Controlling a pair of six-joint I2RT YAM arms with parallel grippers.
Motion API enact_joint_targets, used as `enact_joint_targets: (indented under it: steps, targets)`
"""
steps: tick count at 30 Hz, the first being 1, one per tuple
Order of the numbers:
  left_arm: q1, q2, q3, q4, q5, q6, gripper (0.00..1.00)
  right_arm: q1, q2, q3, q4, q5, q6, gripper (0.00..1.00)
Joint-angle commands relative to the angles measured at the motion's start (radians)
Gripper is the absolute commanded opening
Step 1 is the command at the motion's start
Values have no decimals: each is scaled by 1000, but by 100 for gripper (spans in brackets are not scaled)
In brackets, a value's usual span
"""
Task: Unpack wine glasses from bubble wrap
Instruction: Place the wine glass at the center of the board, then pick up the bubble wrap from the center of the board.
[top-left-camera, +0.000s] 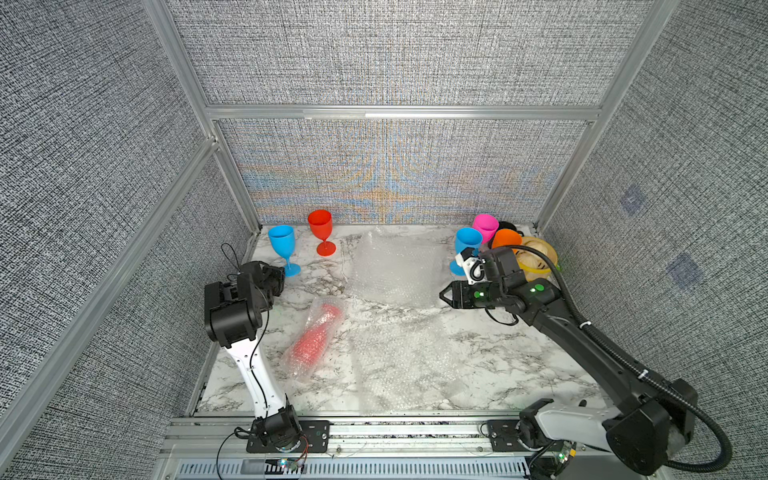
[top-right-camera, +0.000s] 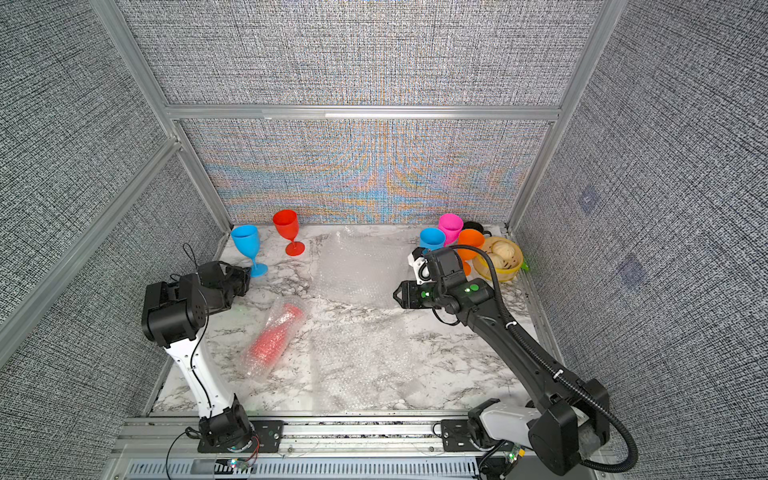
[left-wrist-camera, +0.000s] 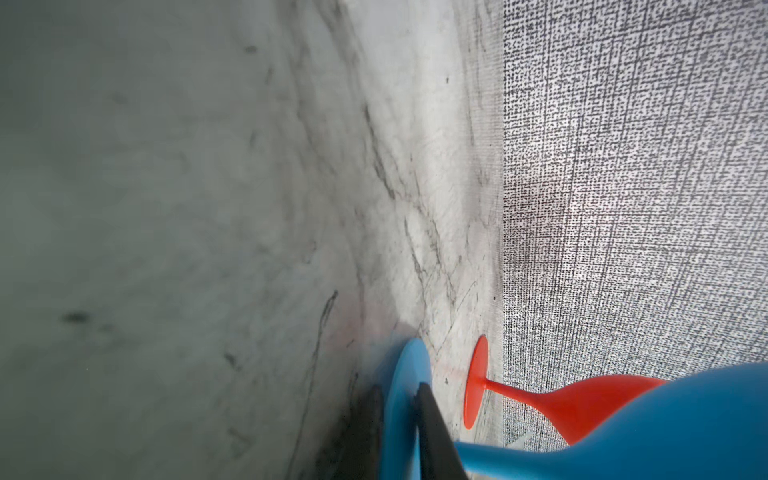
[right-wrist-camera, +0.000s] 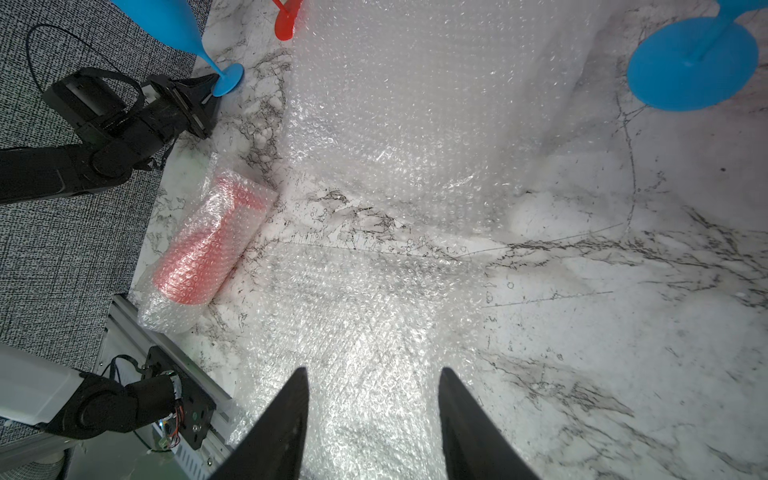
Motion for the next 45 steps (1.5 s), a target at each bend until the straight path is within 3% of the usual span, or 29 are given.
enact_joint_targets:
  steps: [1,9,23,27,36,41,45]
  targets:
    - [2,-7,2,-148,-6,32,24,1,-7,-7,0,14,8,53]
    - [7,-72,3,-235,-7,60,32,1,-12,-9,-1,24,15,53]
    - [50,-169,-36,-343,6,120,34,0,-36,-18,-6,29,15,53]
    - [65,-270,-72,-440,2,171,34,1,-44,-12,-26,56,14,53]
    - [55,-657,-249,-672,-72,279,38,26,-31,-48,23,29,30,53]
    - [-53,-909,-347,-844,-128,392,43,85,-7,-52,34,31,20,55]
    - [-167,-1017,-318,-1024,-169,511,50,102,-3,-73,54,29,21,57]
